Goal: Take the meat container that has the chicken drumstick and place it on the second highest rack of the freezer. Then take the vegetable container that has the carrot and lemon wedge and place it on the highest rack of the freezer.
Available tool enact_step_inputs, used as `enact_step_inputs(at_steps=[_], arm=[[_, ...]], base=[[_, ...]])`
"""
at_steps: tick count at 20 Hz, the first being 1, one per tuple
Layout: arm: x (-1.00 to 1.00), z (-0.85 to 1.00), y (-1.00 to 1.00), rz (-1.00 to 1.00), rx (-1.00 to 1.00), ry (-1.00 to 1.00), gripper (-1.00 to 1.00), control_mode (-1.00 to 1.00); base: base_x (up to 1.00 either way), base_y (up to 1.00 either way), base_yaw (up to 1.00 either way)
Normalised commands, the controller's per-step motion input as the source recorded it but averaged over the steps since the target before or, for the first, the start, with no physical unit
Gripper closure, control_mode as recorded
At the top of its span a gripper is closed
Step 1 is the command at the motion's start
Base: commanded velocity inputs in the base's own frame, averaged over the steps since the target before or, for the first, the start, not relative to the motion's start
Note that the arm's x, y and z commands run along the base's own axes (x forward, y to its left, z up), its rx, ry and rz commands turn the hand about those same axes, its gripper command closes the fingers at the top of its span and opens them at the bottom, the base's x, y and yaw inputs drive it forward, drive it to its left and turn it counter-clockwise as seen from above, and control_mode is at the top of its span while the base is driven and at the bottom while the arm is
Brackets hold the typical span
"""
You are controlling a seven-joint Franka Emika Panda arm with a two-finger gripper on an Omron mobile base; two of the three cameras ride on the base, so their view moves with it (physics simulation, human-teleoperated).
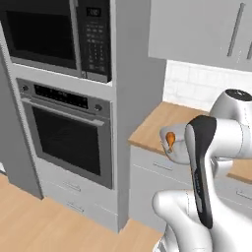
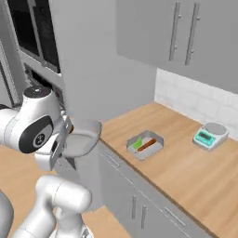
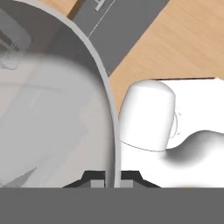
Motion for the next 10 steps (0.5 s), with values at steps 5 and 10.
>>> enact_step_inputs(at_steps=[5, 10], arm=[[0.0, 0.0, 0.0, 0.0, 0.0, 0.0, 1.0, 1.0], [0.0, 0.0, 0.0, 0.0, 0.0, 0.0, 1.0, 1.0]], base=[[-0.12, 0.0, 1.0], [0.0, 0.0, 0.98]])
